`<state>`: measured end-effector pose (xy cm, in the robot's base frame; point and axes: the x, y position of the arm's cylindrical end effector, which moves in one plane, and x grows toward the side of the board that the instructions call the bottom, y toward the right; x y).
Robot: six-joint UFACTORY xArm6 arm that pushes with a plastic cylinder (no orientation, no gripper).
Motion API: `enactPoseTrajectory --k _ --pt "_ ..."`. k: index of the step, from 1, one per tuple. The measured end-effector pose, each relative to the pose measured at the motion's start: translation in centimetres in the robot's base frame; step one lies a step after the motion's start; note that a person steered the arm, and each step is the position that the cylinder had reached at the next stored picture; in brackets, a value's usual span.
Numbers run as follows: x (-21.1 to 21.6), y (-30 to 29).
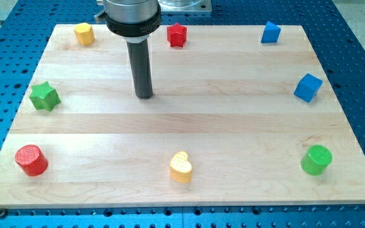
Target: Push the green circle into the green star
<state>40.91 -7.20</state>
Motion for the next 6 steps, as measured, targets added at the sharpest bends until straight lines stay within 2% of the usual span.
enactPoseTrajectory --k 2,3,5,6 --pt "0.9 0.0" --pt "3.9 4.4" --pt "6.0 27.2" --pt "11.5 32.9"
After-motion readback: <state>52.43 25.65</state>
